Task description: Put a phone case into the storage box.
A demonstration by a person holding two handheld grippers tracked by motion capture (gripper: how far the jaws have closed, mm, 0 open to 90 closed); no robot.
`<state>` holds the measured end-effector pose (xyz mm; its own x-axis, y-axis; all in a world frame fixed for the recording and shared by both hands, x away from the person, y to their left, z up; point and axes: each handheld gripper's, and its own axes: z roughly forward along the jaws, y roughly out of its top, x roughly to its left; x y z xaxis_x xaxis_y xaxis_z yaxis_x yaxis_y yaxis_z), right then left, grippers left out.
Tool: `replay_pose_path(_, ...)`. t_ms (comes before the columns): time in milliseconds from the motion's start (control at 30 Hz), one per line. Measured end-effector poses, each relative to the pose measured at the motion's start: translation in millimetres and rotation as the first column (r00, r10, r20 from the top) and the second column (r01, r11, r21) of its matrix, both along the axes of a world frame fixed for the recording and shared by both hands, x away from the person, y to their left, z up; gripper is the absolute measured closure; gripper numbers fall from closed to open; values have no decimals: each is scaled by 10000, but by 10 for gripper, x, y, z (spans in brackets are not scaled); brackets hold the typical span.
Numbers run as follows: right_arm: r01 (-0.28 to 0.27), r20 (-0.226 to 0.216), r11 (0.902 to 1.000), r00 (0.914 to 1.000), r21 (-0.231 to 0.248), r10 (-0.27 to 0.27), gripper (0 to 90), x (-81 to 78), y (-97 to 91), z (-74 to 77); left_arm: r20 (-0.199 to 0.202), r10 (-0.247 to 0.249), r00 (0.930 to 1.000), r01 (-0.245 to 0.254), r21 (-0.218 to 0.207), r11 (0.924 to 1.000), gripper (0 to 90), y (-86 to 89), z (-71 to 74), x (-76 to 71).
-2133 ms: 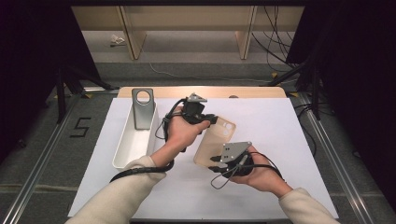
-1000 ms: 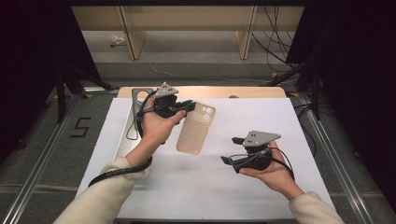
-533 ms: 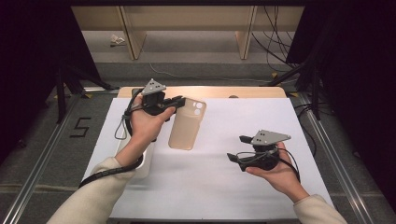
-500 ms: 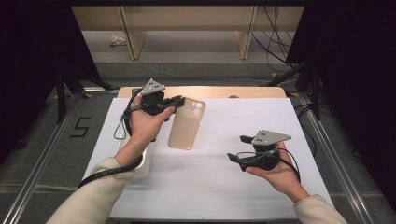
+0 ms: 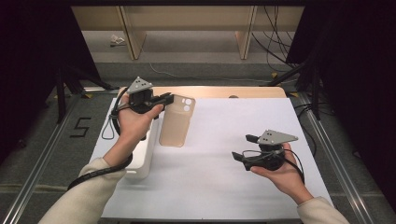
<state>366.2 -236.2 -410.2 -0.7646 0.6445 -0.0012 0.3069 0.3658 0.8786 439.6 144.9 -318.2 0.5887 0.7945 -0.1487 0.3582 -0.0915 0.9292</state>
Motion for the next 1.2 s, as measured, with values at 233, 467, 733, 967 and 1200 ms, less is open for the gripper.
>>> replay_pose_path(233,213,-12,9997,9998,82,-213,179,-16,-69,2,34,142,9999,-142,-17,9999,820,88,5,6)
replay_pose_path(467,352,-27,9992,9994,201,-352,176,-27,-118,-1,74,271,9996,-271,-58,9996,820,174,19,12)
replay_pose_path(733,421,-65,9989,9991,224,-420,176,-39,-141,-9,113,417,9991,-416,-114,9991,820,271,20,32)
replay_pose_path(967,509,-83,9984,9987,251,-507,175,-46,-167,-9,136,513,9986,-512,-72,9987,820,344,28,48)
replay_pose_path(1200,601,-97,9976,9982,352,-597,175,-48,-180,-11,171,615,9980,-613,-115,9981,819,415,32,72)
